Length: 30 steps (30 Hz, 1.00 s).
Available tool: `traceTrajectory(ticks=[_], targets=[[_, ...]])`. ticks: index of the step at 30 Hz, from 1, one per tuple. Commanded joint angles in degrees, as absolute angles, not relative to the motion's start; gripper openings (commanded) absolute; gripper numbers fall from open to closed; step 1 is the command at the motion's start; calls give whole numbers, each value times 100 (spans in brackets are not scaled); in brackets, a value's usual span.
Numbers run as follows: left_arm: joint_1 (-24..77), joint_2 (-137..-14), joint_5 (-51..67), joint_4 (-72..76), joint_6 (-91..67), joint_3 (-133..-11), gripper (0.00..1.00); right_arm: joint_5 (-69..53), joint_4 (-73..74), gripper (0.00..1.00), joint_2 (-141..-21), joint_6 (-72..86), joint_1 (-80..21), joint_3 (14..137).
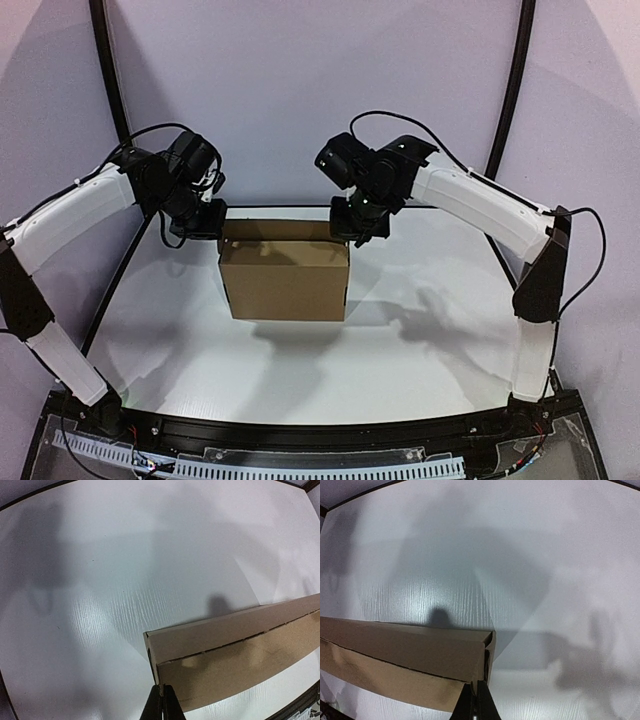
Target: Fold the paper box
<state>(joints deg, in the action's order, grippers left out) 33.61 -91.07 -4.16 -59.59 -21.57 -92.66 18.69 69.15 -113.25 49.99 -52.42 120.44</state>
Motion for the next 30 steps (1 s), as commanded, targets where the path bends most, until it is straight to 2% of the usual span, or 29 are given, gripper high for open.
traceTrajectory(ticks=[1,7,20,30], targets=[[3498,-9214,-116,-6050,-2295,-9372,1,1502,6227,0,-11207,4932,-5346,11648],[3500,-9242,-191,-6048,-2564,-9222,1,1684,5371,0,-10851,5031,-5399,10571],[3537,-9106,195,-5976,-3159,-9001,1,2192,4941,0,-10709,4999,-5685,9909],[3595,-8673,-410,-6055,-3196,-7723,1,2214,4714,0,-10490,5054,-5710,9493]])
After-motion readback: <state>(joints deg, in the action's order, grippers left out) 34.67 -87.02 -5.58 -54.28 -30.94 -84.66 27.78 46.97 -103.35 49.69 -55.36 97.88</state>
